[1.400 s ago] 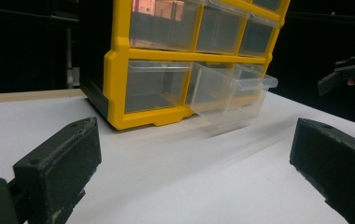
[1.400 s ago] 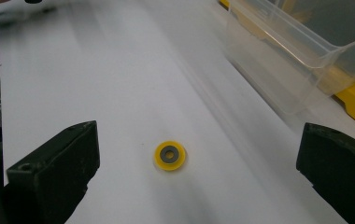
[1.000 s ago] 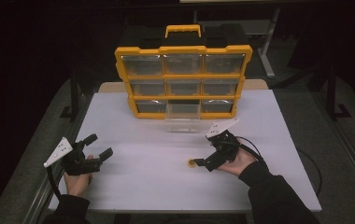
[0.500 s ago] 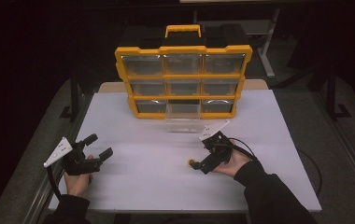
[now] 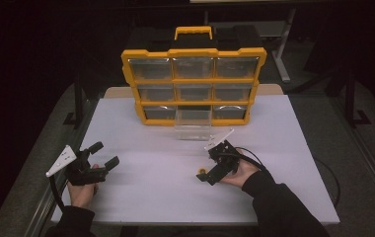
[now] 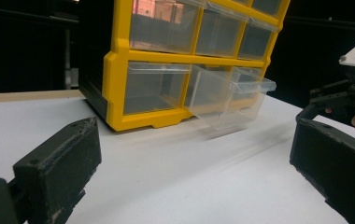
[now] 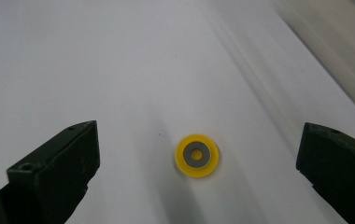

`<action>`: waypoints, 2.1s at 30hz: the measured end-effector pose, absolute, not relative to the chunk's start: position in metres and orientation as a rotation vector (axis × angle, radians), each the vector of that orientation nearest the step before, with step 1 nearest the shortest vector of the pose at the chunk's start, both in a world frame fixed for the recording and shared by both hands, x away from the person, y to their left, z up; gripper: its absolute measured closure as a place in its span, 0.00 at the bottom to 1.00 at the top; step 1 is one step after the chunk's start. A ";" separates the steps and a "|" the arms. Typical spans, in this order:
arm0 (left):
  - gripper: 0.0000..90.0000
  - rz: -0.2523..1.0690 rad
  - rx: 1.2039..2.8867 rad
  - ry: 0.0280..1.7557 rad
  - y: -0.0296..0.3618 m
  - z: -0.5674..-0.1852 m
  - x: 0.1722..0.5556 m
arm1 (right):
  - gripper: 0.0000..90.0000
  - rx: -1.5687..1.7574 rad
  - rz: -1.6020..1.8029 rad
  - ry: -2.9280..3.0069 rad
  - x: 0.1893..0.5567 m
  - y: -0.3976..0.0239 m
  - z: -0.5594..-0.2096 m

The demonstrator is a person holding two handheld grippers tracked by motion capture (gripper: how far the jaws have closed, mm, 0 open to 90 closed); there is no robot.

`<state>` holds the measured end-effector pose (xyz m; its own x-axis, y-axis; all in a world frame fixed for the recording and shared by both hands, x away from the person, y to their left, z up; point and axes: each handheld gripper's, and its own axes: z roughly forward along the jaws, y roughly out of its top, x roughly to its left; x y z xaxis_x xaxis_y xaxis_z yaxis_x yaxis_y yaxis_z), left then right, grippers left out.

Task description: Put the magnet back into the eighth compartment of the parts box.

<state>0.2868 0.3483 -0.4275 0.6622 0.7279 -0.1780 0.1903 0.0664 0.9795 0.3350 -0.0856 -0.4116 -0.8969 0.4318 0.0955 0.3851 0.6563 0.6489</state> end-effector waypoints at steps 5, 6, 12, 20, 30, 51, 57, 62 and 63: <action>0.02 0.479 1.482 0.806 0.348 -0.428 0.287 | 0.06 0.714 1.057 2.817 0.337 -0.083 -0.416; 0.02 0.478 1.481 0.807 0.348 -0.428 0.287 | 0.08 0.720 1.058 2.819 0.338 -0.083 -0.416; 0.02 0.478 1.481 0.807 0.348 -0.428 0.287 | 0.16 0.729 1.032 2.850 0.341 -0.082 -0.421; 0.02 0.474 1.476 0.806 0.348 -0.427 0.287 | 0.27 0.730 1.009 2.866 0.342 -0.080 -0.424; 0.02 0.463 1.456 0.809 0.350 -0.427 0.287 | 0.34 0.734 0.991 2.860 0.342 -0.076 -0.431; 0.02 0.460 1.461 0.803 0.350 -0.428 0.286 | 0.58 0.724 0.955 2.844 0.342 -0.075 -0.438; 0.02 0.461 1.461 0.803 0.350 -0.428 0.286 | 0.67 0.733 0.946 2.830 0.341 -0.075 -0.437; 0.02 0.461 1.461 0.803 0.350 -0.427 0.286 | 0.68 0.746 0.952 2.814 0.339 -0.075 -0.438; 0.02 0.461 1.461 0.803 0.350 -0.427 0.286 | 0.68 0.747 0.955 2.812 0.339 -0.075 -0.438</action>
<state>0.2864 0.3497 -0.4275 0.6680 0.7174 -0.1976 0.1909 0.0914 0.9773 0.3393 -0.0754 -0.4380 -0.8780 0.4721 0.0795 0.4229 0.6869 0.5910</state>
